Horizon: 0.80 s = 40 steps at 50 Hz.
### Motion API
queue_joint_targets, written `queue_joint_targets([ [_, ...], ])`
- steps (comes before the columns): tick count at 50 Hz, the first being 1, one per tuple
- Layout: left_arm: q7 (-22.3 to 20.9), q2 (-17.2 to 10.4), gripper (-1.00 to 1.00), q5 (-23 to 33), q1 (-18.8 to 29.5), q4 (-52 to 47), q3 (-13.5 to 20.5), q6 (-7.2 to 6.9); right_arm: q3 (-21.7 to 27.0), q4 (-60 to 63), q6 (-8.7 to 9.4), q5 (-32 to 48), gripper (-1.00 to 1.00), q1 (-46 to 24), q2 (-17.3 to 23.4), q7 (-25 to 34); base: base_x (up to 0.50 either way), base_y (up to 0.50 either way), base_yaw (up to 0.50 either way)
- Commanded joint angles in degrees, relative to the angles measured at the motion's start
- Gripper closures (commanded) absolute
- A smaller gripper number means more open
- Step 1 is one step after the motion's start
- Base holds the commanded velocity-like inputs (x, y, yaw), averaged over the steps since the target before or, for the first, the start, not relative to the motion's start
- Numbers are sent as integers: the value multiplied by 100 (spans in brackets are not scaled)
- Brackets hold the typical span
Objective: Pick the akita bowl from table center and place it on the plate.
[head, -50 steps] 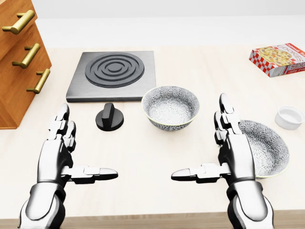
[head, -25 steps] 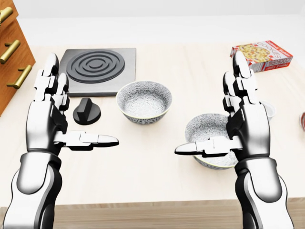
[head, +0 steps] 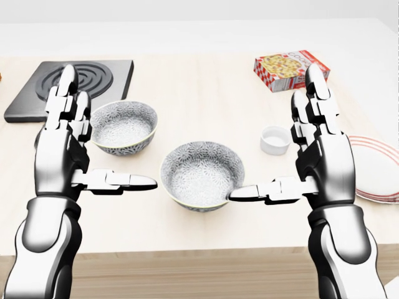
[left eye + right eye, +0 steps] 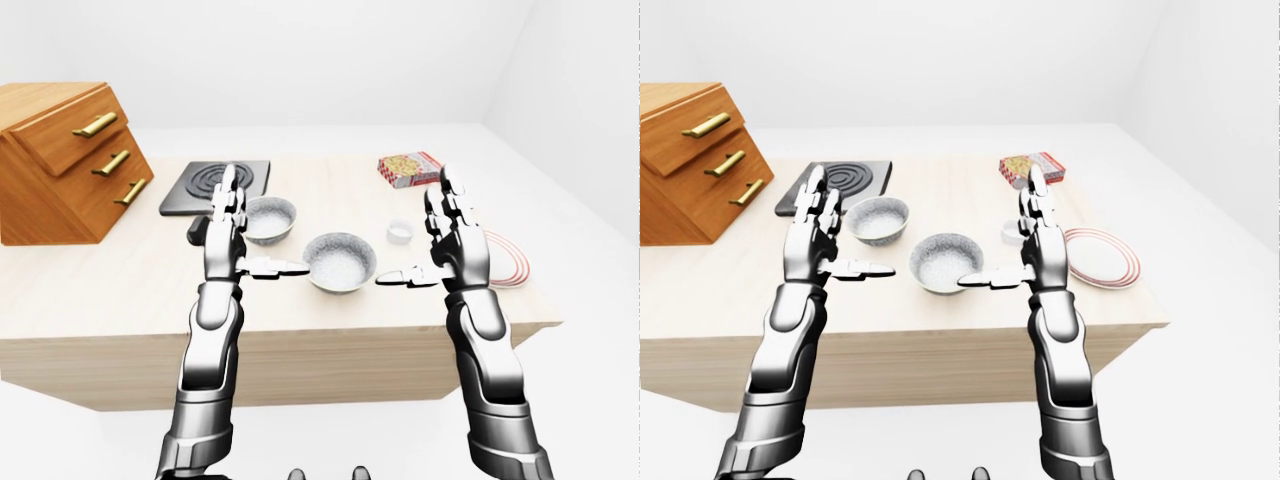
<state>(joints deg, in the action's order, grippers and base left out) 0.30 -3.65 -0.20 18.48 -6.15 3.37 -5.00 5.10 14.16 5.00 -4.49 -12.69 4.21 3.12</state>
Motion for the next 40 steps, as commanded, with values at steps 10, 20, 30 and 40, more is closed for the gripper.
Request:
queue_joint_targets([
  [10,-124,36,-100,58,-451,336,4,0,-239,-284,0,101,-100,431,-187,144,33,-47,0],
  [20,-123,42,-100,79,-480,334,2,0,-266,-295,0,175,-100,525,-192,226,45,-37,0],
  [30,-101,19,-100,75,-355,184,19,0,-178,-197,0,216,-100,416,-136,198,10,-5,0],
  [40,-56,-138,-100,139,-41,193,137,0,-137,-111,0,200,-100,307,-104,203,0,0,0],
])
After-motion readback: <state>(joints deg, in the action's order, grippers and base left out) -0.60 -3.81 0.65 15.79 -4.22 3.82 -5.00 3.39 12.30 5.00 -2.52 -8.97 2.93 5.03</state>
